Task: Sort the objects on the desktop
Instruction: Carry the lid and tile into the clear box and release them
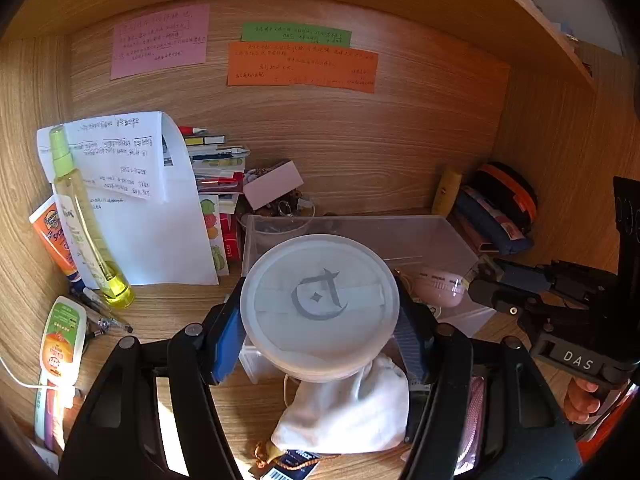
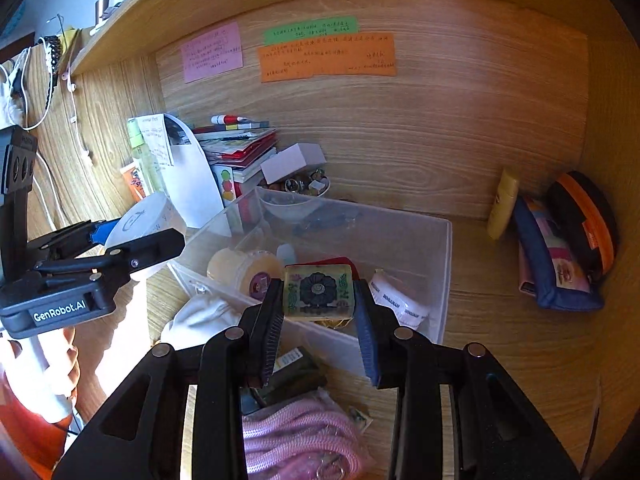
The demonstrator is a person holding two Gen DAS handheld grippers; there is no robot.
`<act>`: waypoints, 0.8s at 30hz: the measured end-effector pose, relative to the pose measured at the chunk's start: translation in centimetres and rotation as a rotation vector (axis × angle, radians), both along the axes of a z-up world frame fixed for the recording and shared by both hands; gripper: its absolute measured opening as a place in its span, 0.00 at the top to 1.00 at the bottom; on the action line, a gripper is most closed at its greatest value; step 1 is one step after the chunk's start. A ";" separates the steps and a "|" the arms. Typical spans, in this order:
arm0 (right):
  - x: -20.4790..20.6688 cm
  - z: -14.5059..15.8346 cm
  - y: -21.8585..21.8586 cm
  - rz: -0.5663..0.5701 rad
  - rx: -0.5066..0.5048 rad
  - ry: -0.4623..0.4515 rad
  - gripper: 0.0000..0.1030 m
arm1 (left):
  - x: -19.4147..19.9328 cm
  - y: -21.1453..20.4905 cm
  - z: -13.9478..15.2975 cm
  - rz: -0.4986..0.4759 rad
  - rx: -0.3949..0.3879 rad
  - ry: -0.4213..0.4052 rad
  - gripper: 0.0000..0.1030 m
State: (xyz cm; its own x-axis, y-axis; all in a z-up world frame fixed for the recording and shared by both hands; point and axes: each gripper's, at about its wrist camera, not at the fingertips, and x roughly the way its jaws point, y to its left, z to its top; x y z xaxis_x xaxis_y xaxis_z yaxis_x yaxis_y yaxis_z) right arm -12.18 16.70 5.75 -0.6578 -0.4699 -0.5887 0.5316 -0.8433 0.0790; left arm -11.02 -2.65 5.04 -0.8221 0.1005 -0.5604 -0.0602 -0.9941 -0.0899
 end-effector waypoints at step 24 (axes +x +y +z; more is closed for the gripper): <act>-8.1 -4.4 -3.7 0.059 0.089 -0.129 0.70 | -10.6 1.3 -4.6 -0.023 -0.017 -0.205 0.37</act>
State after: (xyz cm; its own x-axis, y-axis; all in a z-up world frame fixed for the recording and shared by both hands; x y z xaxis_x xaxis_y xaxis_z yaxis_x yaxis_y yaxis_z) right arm -20.32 13.04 1.31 -0.5471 -0.4480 -0.7071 0.5709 -0.8175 0.0761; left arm -21.61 -1.35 0.45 -0.6887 0.1067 -0.7172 -0.0647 -0.9942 -0.0858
